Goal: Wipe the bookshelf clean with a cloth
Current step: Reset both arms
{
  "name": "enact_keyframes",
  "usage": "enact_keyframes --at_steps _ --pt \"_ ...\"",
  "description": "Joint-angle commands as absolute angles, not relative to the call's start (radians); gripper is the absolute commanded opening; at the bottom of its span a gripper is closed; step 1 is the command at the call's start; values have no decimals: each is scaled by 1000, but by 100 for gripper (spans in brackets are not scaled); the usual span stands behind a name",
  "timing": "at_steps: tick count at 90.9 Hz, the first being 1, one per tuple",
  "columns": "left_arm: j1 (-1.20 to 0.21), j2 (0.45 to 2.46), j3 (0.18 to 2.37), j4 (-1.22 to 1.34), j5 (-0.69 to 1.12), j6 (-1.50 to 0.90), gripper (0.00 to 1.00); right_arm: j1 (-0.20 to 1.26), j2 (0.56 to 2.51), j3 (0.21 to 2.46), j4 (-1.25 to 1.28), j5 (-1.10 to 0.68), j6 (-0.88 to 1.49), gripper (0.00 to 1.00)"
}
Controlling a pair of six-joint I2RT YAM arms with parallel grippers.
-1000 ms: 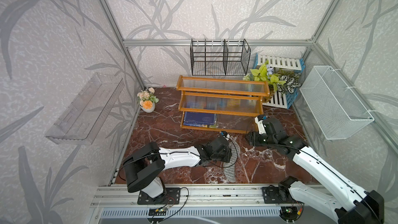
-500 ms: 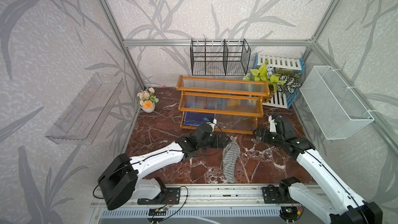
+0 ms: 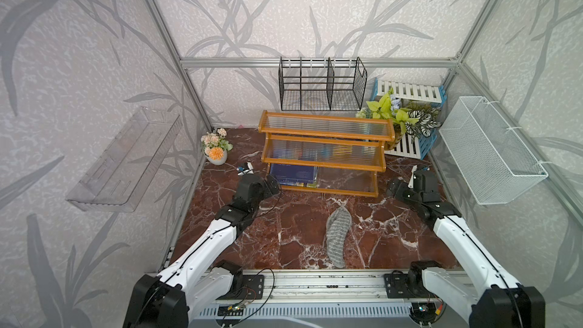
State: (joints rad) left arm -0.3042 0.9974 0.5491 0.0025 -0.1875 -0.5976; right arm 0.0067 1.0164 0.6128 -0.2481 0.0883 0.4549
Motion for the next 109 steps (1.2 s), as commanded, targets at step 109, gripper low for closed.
enact_keyframes --at_steps 109 --pt "-64 1521 229 1255 -312 -25 100 0 1578 356 993 187 82 99"
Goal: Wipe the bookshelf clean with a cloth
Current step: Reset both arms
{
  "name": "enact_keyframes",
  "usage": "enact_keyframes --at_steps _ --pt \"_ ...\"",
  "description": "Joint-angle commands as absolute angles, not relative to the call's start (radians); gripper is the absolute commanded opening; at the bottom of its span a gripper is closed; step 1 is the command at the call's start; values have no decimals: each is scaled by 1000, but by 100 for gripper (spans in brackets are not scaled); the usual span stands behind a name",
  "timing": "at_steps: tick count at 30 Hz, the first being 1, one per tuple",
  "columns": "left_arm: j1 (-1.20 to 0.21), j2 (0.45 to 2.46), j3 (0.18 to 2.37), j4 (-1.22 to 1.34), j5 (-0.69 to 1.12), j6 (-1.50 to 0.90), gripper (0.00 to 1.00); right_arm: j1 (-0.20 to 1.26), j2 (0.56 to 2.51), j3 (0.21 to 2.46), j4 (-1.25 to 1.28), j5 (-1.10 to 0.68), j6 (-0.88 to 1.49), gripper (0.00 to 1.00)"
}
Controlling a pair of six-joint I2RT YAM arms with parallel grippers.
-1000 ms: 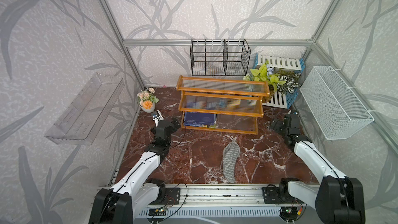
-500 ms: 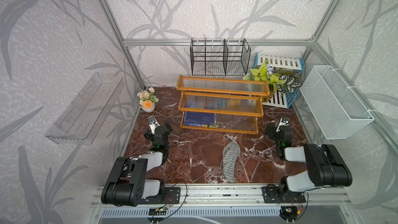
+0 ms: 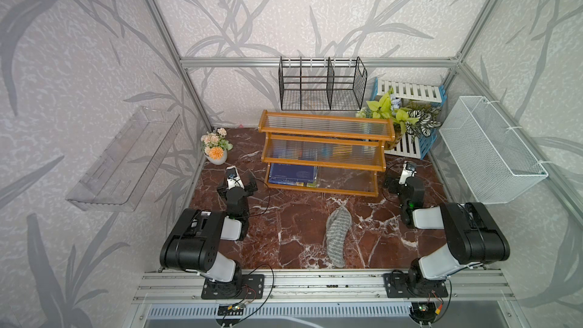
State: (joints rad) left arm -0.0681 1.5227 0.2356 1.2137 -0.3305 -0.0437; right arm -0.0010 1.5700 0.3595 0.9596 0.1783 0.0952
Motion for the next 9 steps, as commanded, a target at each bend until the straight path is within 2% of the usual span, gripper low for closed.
enact_keyframes --at_steps 1,9 --pt "-64 1521 229 1255 -312 -25 100 0 1578 356 993 186 81 99" --pt "-64 1523 232 1251 -311 -25 100 0 1577 356 991 187 83 99"
